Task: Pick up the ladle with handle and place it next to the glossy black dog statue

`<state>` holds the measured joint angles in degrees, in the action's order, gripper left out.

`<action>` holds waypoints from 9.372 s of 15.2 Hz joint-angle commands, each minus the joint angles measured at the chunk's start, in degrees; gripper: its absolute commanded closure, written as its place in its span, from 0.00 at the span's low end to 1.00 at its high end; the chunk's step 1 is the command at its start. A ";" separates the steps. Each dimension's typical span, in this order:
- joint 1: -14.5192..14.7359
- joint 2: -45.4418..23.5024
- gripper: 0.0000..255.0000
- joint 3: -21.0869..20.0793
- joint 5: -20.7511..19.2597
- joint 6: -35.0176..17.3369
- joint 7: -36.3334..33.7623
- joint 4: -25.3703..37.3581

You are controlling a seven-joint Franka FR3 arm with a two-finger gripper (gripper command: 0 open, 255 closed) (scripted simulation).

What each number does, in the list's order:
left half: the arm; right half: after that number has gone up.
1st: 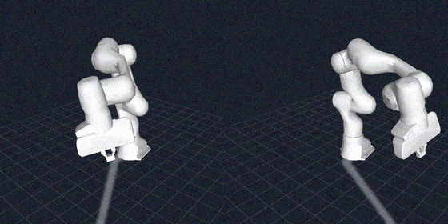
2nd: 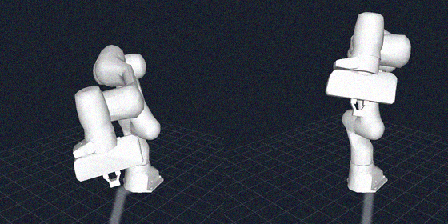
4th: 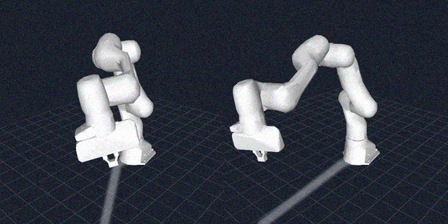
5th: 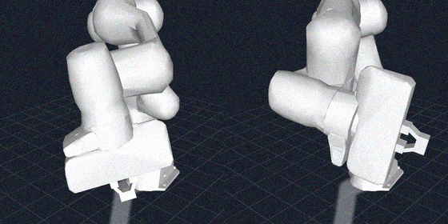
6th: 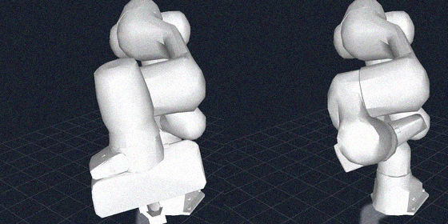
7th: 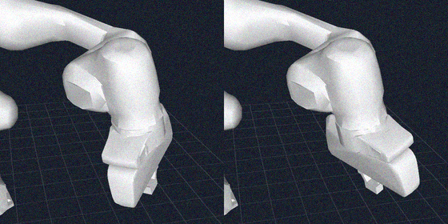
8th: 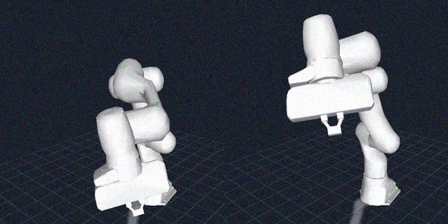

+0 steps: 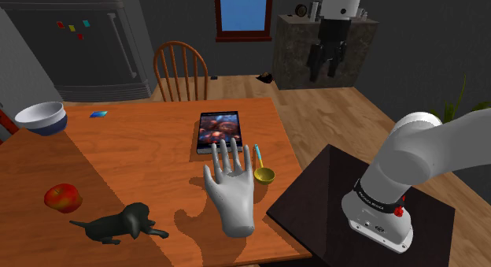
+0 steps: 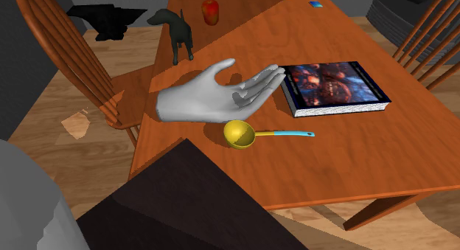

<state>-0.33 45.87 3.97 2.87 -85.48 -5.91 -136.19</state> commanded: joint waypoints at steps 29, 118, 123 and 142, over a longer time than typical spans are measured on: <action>5.10 -41.00 0.00 -11.76 24.67 -71.73 -18.39 -23.89; 6.86 -30.75 1.00 -18.22 13.17 -42.41 -45.74 -0.86; 8.20 -39.24 1.00 -22.26 10.40 -43.36 -52.94 7.74; 14.88 -62.75 1.00 -26.04 -1.95 -45.84 -69.23 29.20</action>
<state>14.39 -16.66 -22.05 1.05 -130.52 -74.94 -106.46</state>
